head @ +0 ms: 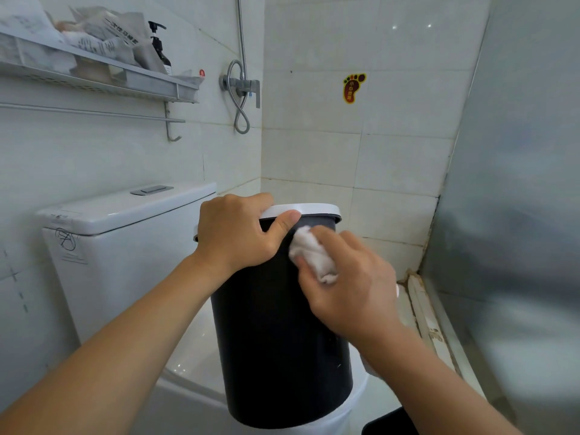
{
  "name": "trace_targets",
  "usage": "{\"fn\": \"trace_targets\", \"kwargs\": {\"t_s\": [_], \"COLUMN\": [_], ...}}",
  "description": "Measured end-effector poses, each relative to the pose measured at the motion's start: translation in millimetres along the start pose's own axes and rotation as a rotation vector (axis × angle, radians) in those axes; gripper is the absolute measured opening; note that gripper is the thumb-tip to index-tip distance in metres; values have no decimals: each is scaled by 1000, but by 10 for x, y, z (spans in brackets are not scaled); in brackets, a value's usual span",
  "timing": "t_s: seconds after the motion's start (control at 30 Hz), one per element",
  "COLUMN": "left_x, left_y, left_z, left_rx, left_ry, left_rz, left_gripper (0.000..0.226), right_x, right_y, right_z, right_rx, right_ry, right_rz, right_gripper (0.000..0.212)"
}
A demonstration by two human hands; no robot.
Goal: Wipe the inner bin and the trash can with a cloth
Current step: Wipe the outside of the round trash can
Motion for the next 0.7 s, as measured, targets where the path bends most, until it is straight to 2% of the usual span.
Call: {"fn": "trace_targets", "kwargs": {"t_s": [0.1, 0.23, 0.3, 0.37, 0.5, 0.53, 0.63, 0.7], "left_x": [-10, -36, -23, -6, -12, -16, -27, -22], "left_y": [-8, -52, -62, -78, -74, -69, -94, -111], "left_z": [3, -12, -15, -2, 7, -1, -21, -13], "left_rx": [3, 47, 41, 26, 30, 33, 52, 51], "left_ry": [-3, -13, -11, -12, -16, -14, -11, -10], "left_rz": [-17, -16, -4, 8, 0, -7, -12, 5], "left_gripper": [56, 54, 55, 56, 55, 55, 55, 55], "right_x": [-16, -116, -125, -103, -64, -77, -129, -134], "right_y": [5, -257, -325, -264, -69, -96, -283, -324], "right_z": [-10, 120, 120, 62, -50, -29, 77, 88], "right_rx": [-49, 159, 203, 170, -67, -61, 120, 161], "right_ry": [42, -15, -21, -26, 57, 59, 0, -37], "right_rz": [8, 9, 6, 22, 46, 51, 65, 39], "right_gripper": [26, 22, 22, 24, 29, 28, 23, 22]}}
Point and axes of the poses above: each hand's wrist, its own z-axis towards the middle knuckle, its own x-axis out of the palm, y = z × x, the point moved 2 cm from there along z, towards the middle knuckle, and after that the axes turned 4 degrees about z, right-handed, at the moved point
